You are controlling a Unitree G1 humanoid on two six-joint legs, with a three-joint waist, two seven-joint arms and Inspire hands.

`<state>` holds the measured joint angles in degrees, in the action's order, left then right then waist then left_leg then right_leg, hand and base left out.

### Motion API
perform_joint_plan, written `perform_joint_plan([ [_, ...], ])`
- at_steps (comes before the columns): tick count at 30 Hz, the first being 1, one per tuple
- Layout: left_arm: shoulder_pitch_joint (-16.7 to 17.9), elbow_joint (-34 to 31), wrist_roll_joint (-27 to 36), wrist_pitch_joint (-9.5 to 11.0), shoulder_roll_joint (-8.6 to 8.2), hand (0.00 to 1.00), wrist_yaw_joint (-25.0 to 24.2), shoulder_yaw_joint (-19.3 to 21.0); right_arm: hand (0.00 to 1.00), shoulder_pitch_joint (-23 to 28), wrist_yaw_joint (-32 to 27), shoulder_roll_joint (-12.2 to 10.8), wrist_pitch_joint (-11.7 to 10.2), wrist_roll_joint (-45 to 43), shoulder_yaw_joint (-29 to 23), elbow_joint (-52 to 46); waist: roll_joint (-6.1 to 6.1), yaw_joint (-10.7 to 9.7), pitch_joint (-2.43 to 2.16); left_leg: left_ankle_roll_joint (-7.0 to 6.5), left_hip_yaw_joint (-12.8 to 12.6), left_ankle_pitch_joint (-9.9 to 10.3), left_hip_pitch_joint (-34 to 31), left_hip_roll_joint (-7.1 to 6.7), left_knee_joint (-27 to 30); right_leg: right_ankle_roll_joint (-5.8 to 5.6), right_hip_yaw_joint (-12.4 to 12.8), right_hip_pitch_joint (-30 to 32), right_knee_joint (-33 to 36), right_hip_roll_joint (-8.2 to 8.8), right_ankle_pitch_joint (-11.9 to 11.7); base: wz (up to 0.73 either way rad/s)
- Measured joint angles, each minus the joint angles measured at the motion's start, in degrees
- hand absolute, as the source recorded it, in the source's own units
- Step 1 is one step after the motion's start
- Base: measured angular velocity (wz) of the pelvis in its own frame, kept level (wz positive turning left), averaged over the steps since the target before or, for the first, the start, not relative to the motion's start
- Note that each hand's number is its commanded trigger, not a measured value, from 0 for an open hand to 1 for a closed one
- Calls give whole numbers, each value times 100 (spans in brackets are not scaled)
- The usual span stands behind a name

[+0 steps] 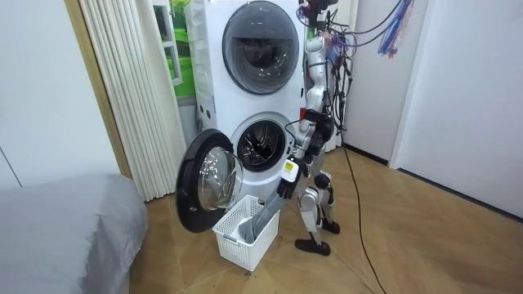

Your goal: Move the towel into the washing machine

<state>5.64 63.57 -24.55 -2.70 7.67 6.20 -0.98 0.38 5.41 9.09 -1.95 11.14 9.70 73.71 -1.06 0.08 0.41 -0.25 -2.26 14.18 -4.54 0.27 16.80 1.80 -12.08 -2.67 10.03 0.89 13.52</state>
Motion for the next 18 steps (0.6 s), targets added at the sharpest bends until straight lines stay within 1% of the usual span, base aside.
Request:
perform_joint_plan([
  [1,-55,5,2,27,3,0,11,-14,0,-32,16,3,1,-48,34,4,4,-4,1,-5,2,-4,-29,-2,0,0,-5,36,8,3,-1,5],
  [3,-342,95,-38,178,0,0,135,-97,0,-151,46,-29,-16,-139,72,4,4,3,14,-12,0,-40,-171,-5,-10,0,-7,206,89,15,-1,0],
  [5,-484,119,-255,323,-9,0,239,-195,0,-206,72,-53,-116,-317,134,6,5,3,18,-18,-13,-55,-287,-6,-9,0,53,363,132,10,-7,-7],
  [7,-643,198,-443,468,-17,0,329,-285,0,-319,84,-51,-195,-407,258,18,19,2,38,-32,-16,-87,-401,-15,-19,0,78,527,220,16,-7,-4],
  [8,-808,333,-473,569,-16,0,410,-385,0,-420,85,-55,-238,-471,312,52,22,-7,101,-43,-15,-117,-453,-17,-19,0,75,629,316,15,-6,0],
  [9,-939,405,-488,645,-26,0,481,-478,0,-497,84,-59,-272,-505,380,93,21,-18,119,-46,-14,-129,-538,-16,-22,-1,79,764,404,22,-6,0],
  [10,-1002,420,-490,686,-32,0,502,-525,0,-534,83,-60,-304,-503,435,142,19,-24,125,-51,-11,-141,-594,-15,-16,-1,81,845,454,29,-6,0],
  [12,-1307,581,-629,812,-83,0,607,-718,0,-730,61,-60,-348,-529,480,242,20,-40,147,-73,-21,-197,-847,-20,-13,-2,93,1215,704,84,-5,0],
  [13,-1370,598,-708,821,-98,0,611,-732,0,-808,54,-62,-350,-557,477,245,16,-44,150,-79,-17,-208,-906,-25,-11,-2,103,1296,752,87,-4,0],
  [14,-1482,632,-806,823,-128,0,623,-802,0,-893,35,-75,-351,-698,477,277,19,-93,161,-88,0,-220,-1013,-26,8,-3,99,1472,909,98,-4,0],
  [15,-1594,700,-946,830,-156,0,629,-884,0,-1013,18,-99,-352,-776,474,339,32,-148,195,-95,54,-226,-1108,-23,59,-5,90,1678,1176,110,-1,-4],
  [16,-1662,742,-1017,831,-168,0,631,-926,0,-1054,16,-106,-361,-779,474,357,29,-162,210,-96,78,-227,-1154,-10,83,-5,91,1799,1337,123,0,-3],
  [17,-1789,764,-1136,835,-186,0,634,-996,0,-1141,-2,-111,-403,-769,479,361,15,-168,238,-96,89,-227,-1290,-14,158,-5,73,2037,1607,182,0,0],
  [18,-1946,806,-1198,852,-209,0,667,-1044,0,-1213,-41,-126,-428,-768,490,361,-5,-182,280,-96,87,-227,-1472,-27,287,-5,83,2192,1718,215,0,3],
])
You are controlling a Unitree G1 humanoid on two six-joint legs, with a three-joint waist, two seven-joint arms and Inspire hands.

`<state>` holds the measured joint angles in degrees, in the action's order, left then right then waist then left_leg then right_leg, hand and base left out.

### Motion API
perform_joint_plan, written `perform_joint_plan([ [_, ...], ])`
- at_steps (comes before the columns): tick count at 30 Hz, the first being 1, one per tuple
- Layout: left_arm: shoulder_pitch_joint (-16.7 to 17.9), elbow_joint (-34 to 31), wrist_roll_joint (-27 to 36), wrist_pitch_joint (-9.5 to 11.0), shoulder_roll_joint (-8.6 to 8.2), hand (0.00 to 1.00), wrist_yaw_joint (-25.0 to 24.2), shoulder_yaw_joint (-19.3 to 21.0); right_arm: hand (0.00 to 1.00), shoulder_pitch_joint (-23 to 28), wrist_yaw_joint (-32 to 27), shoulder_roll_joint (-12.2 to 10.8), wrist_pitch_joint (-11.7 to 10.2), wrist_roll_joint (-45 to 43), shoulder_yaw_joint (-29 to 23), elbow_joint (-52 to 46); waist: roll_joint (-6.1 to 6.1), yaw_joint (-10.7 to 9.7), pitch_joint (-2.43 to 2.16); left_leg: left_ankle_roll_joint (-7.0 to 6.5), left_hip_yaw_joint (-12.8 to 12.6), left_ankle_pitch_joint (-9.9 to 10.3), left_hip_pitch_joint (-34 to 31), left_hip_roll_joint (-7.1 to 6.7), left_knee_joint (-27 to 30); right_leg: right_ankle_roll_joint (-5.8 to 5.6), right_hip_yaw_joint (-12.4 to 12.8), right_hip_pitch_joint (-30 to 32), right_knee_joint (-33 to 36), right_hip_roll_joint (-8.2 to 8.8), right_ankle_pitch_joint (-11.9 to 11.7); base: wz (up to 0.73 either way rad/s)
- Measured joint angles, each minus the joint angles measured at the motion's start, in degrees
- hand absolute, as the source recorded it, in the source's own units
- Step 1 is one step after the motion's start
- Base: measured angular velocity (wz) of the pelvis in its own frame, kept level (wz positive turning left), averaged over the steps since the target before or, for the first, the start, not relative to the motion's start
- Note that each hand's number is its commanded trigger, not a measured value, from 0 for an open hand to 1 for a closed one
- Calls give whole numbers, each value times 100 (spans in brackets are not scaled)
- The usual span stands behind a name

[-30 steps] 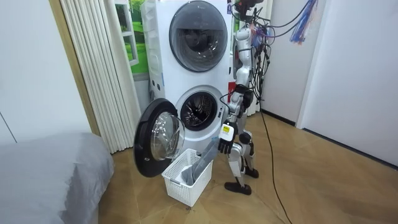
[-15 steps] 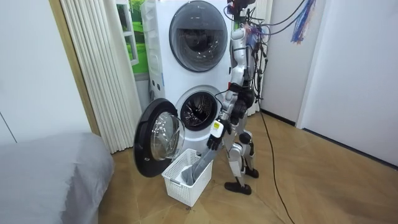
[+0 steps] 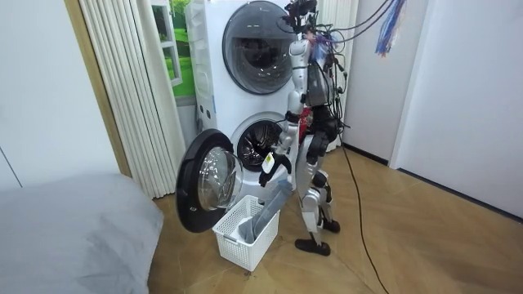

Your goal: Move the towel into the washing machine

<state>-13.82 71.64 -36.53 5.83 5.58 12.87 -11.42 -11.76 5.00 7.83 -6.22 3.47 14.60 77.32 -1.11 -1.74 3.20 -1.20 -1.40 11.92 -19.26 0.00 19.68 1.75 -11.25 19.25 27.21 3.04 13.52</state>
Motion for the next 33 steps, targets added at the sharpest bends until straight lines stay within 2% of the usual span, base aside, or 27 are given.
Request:
perform_joint_plan([
  [3,-351,39,-154,28,8,0,20,-156,0,-182,-38,-59,2,10,59,2,-2,-29,69,0,0,0,-494,6,270,0,5,446,200,31,6,6],
  [7,-646,48,-159,50,102,0,60,-290,0,-320,-116,-97,-1,65,233,-188,-5,-99,101,0,-29,1,-1139,14,642,-1,7,1007,423,64,10,-1],
  [9,-878,54,-196,46,157,0,114,-427,0,-422,-150,-127,-8,244,367,-214,-39,-122,165,0,-2,2,-1452,22,834,-1,46,1451,871,120,10,3],
  [13,-1161,99,-287,51,179,0,333,-715,0,-523,-268,-124,-20,326,552,-495,-65,-168,213,-8,-15,12,-1956,-8,1249,-1,82,2041,1489,238,10,10],
  [15,-1296,92,-517,51,216,0,490,-862,0,-541,-359,-116,-15,330,676,-763,-37,-217,237,-7,-94,15,-2436,58,1677,37,15,2289,1555,205,48,8],
  [17,-1365,85,-603,48,262,0,580,-1035,0,-540,-357,-117,-17,402,798,-896,-38,-301,242,-23,-182,42,-2783,131,1988,57,14,2503,1669,203,169,13],
  [21,-1554,37,-701,46,321,0,746,-1420,0,-593,-355,-77,-23,819,1076,-1076,-34,-378,248,-106,-260,152,-3517,143,2532,113,55,3140,2089,258,421,7],
  [23,-1637,36,-705,47,384,0,820,-1635,0,-691,-333,-82,-34,1043,1125,-1109,-33,-468,247,-211,-338,323,-3850,131,2736,121,143,3514,2351,300,643,-5],
  [25,-1660,37,-714,38,440,0,879,-1771,0,-755,-330,-71,-55,1266,1150,-1142,-37,-526,249,-259,-398,394,-4110,132,2981,178,221,3794,2591,332,768,-9],
  [28,-1647,23,-779,54,472,0,1010,-1834,0,-795,-316,-22,-84,1567,1174,-1286,-38,-598,246,-250,-438,413,-4400,132,3258,183,284,4124,2918,384,779,-7],
  [33,-1644,-20,-1222,85,539,0,1563,-2039,0,-798,-265,19,-431,2017,1336,-1325,-62,-706,229,-268,-454,420,-4797,158,3619,186,335,4538,3267,385,756,-4],
])
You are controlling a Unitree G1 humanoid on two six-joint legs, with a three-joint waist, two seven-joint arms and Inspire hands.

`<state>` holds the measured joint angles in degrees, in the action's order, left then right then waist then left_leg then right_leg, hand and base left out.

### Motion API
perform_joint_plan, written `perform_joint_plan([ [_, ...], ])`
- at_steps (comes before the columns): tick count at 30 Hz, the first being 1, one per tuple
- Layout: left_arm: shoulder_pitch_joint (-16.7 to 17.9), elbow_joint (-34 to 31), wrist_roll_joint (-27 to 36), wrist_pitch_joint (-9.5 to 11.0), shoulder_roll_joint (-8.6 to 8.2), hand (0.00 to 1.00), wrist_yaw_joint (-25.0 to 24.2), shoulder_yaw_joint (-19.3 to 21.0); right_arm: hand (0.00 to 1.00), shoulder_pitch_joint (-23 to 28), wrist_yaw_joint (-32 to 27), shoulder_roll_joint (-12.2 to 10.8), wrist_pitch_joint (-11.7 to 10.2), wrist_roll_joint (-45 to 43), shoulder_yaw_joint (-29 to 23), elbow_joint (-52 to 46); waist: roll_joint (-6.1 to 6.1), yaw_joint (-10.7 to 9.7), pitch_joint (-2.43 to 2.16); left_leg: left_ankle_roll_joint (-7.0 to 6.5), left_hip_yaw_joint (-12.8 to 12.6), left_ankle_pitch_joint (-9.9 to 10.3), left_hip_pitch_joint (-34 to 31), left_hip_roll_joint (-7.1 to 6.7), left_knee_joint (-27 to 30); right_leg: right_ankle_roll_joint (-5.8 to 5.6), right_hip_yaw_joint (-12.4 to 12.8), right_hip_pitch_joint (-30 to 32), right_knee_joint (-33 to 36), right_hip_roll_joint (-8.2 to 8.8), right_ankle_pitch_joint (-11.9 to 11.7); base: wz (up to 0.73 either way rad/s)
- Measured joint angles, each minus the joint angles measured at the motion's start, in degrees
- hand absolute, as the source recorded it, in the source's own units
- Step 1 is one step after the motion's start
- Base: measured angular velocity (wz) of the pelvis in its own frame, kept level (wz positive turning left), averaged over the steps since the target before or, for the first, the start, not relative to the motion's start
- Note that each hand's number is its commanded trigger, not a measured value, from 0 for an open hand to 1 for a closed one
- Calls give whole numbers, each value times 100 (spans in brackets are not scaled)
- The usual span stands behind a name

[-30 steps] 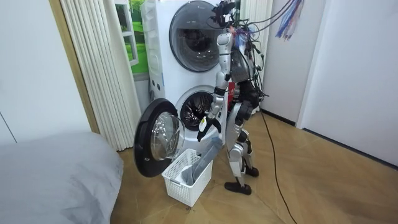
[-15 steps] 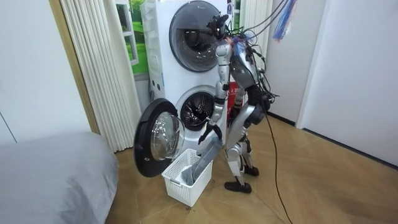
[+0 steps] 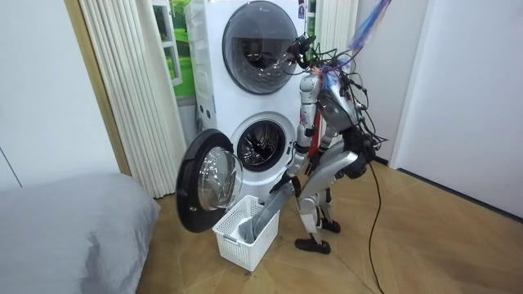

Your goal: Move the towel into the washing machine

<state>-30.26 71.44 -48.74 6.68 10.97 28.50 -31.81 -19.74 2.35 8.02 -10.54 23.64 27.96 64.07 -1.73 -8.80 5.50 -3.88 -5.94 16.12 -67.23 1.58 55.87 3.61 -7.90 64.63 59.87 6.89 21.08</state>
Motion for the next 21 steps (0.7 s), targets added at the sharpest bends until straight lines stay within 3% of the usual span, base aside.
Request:
perform_joint_plan([
  [8,-180,-33,-100,11,136,0,520,-239,0,-33,28,50,-207,195,6,-219,-6,-58,-8,-108,-25,157,-554,91,558,27,12,521,485,-1,129,-4],
  [15,-303,-35,-324,12,248,0,783,-517,0,-199,244,69,-201,434,8,-155,-5,-66,-7,-141,-15,440,-852,196,1111,21,27,771,918,-39,325,-7],
  [21,-380,0,-323,-30,285,0,891,-558,0,-211,542,126,-188,995,14,-178,-6,-128,-6,-169,-31,615,-1035,204,1436,-16,70,948,1226,-17,475,-1],
])
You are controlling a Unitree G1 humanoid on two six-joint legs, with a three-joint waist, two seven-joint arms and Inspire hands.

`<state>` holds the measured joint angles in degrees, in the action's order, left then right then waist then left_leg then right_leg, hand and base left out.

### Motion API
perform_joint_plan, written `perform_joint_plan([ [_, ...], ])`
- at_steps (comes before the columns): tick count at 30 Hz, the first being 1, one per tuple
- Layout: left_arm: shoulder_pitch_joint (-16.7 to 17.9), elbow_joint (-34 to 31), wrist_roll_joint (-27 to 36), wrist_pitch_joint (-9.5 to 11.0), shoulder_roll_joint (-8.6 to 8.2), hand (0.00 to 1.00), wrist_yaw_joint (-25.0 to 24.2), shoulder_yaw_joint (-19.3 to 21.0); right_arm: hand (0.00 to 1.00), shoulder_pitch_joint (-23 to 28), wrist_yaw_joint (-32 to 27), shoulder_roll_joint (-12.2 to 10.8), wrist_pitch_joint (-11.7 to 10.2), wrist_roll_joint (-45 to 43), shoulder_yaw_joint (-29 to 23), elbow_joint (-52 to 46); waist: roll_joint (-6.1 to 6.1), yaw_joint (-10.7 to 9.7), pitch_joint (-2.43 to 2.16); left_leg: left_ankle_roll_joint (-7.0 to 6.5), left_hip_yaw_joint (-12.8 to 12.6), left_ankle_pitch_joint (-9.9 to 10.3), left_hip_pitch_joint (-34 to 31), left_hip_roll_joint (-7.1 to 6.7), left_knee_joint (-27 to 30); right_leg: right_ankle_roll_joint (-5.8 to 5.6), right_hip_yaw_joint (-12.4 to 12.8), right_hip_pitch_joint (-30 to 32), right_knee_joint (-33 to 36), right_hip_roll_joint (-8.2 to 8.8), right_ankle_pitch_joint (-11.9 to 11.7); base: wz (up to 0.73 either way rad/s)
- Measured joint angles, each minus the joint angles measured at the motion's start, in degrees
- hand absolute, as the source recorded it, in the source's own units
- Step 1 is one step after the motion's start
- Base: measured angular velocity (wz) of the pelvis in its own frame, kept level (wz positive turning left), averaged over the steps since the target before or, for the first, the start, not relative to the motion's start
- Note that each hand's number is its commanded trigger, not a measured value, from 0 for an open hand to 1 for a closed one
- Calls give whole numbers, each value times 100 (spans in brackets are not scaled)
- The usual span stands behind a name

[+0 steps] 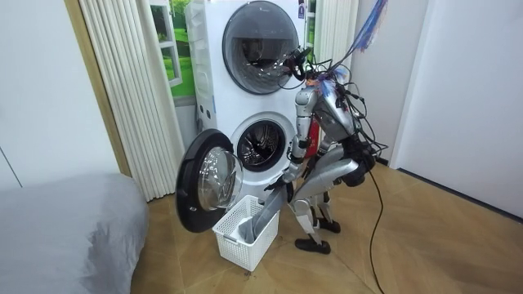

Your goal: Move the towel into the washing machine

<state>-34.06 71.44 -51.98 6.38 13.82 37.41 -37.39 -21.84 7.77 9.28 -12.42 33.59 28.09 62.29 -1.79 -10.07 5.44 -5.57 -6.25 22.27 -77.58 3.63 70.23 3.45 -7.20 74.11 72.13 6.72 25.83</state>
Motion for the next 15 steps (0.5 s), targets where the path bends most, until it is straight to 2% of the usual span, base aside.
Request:
perform_joint_plan([
  [5,-122,91,-1,-1,62,0,-18,-17,0,-71,192,12,-1,123,11,18,-9,-91,6,-30,-1,95,-133,28,173,-17,24,119,132,-24,60,-5],
  [6,-141,93,-1,4,80,0,-15,-18,0,-85,226,11,-1,166,9,15,-12,-86,7,-28,-1,136,-179,70,240,-18,26,156,165,-53,73,-14],
  [10,-239,157,0,7,122,2,-8,-10,0,-201,285,14,-6,269,47,17,-103,-126,55,-37,6,168,-334,102,323,-15,27,310,211,-83,79,-8],
  [12,-251,173,0,29,126,100,-8,-16,0,-242,281,16,-5,349,41,26,-143,-149,66,-56,8,194,-420,103,373,-31,23,390,254,-77,112,0],
  [15,-269,172,17,76,130,100,-4,-35,0,-270,276,17,-4,427,49,36,-152,-156,72,-75,13,216,-473,86,393,-49,20,427,277,-63,146,1],
])
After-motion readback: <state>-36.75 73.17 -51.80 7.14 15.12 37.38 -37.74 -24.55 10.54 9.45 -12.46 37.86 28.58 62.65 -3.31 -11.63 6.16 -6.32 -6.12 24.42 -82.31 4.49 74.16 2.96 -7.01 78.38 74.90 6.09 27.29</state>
